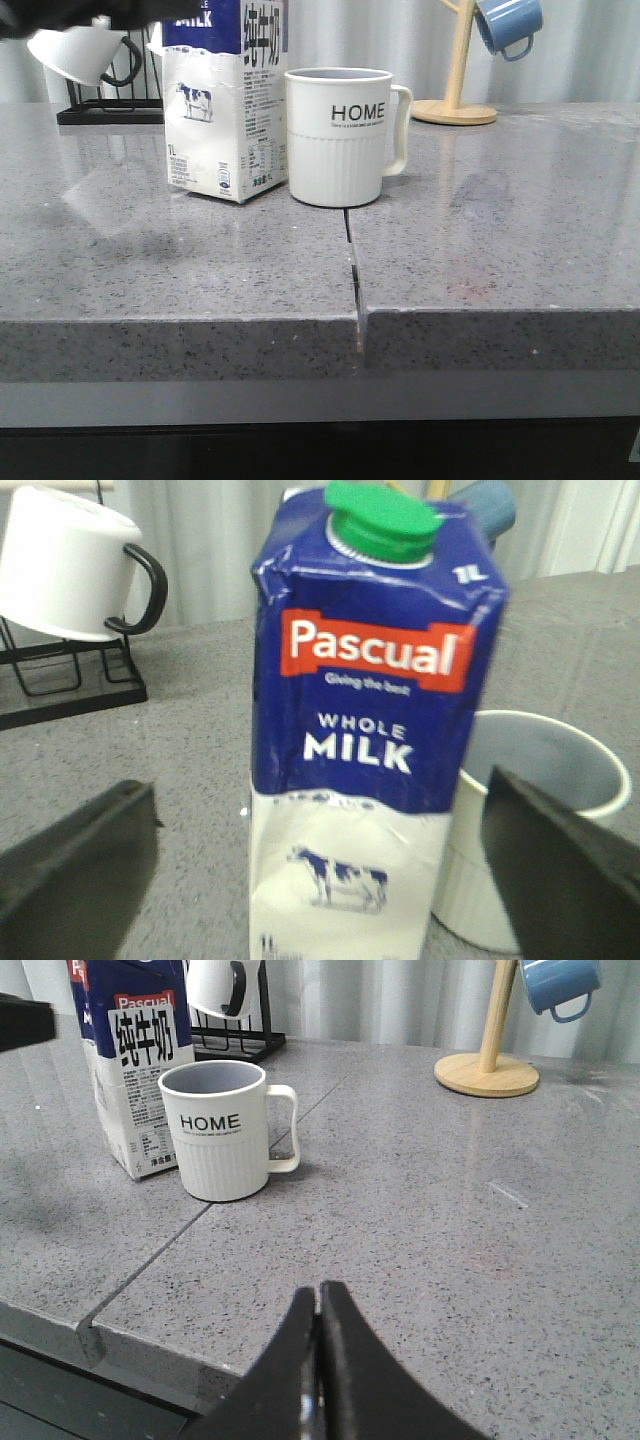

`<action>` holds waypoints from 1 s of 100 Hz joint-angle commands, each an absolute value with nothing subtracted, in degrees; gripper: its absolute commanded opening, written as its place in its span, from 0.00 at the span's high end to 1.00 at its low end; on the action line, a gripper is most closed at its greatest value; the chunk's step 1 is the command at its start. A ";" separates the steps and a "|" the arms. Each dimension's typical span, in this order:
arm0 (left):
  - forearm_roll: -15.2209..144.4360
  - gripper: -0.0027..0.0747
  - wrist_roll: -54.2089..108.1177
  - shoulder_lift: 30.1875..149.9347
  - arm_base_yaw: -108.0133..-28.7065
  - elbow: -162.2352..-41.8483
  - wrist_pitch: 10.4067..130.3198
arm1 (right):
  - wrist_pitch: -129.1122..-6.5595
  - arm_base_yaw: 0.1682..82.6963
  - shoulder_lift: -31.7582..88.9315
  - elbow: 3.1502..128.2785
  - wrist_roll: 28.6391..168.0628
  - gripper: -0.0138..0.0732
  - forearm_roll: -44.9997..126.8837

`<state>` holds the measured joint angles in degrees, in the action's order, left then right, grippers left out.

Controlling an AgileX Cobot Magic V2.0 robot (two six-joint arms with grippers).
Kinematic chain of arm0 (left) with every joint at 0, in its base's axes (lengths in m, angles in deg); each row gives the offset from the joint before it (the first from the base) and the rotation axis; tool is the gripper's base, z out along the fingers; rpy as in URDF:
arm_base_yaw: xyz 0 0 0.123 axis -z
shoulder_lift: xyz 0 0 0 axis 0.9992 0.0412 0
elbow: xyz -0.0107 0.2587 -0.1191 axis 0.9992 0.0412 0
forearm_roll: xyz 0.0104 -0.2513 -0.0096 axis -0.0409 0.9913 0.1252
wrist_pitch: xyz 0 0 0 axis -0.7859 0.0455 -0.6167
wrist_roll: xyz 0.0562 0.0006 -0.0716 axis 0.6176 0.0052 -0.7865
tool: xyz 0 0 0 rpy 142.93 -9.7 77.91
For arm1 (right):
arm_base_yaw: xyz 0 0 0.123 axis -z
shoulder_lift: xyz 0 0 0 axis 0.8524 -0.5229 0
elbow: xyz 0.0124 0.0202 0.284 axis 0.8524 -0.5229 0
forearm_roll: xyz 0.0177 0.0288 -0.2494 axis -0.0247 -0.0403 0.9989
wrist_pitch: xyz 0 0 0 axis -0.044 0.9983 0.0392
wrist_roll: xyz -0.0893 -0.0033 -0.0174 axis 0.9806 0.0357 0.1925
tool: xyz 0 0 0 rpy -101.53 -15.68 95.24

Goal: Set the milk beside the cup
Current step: 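Release the milk carton and lift the left gripper away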

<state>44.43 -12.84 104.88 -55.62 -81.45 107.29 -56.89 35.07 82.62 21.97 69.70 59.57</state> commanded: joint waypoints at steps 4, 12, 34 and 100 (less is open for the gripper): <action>43.85 0.48 -13.36 96.71 -56.02 -80.13 106.59 | -61.30 35.22 82.02 23.43 69.70 0.92 59.57; 41.61 0.74 -13.36 91.65 -57.45 -78.66 101.60 | -61.30 35.22 82.02 23.43 69.70 0.92 59.57; 39.99 0.99 -13.61 78.74 -64.15 -75.09 88.19 | -61.30 35.22 82.02 23.43 69.70 0.92 59.57; 41.22 0.99 -13.98 44.11 -83.56 -65.98 62.94 | -61.30 35.22 82.02 23.43 69.70 0.92 59.57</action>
